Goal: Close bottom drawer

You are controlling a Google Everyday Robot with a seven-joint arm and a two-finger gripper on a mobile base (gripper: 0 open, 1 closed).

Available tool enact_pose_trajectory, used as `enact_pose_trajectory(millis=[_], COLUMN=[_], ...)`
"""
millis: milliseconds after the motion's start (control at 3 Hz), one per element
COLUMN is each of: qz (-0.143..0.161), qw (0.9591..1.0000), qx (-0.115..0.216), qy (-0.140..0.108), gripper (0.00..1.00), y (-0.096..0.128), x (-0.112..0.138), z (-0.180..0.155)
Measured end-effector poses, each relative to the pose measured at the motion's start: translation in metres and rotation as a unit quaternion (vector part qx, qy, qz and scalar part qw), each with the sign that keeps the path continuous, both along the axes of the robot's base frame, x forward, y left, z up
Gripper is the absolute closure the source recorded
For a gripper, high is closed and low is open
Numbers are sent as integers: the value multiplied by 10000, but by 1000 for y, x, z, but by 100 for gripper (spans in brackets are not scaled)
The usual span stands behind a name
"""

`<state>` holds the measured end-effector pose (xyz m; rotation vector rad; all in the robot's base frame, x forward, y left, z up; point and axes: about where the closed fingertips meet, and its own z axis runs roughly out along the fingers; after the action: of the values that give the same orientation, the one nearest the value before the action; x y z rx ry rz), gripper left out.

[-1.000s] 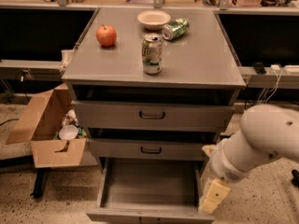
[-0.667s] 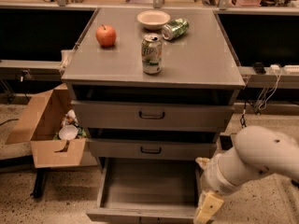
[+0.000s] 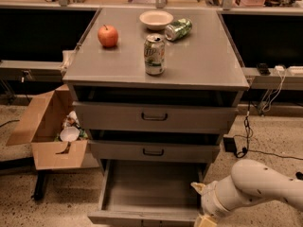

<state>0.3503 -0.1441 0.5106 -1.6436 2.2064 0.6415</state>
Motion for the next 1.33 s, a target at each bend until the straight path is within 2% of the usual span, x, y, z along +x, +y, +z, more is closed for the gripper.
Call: enact_pose_trajectory(millis=[333, 667, 1000, 1333], qz=[0, -62, -57, 53], qw=[10000, 9999, 9998, 9988], qx=[0, 18, 125, 446], qy=[0, 143, 139, 184], gripper=[0, 0, 0, 0], y=[0, -1, -11, -18], x=[0, 7, 23, 28], z=[0, -24, -67, -123])
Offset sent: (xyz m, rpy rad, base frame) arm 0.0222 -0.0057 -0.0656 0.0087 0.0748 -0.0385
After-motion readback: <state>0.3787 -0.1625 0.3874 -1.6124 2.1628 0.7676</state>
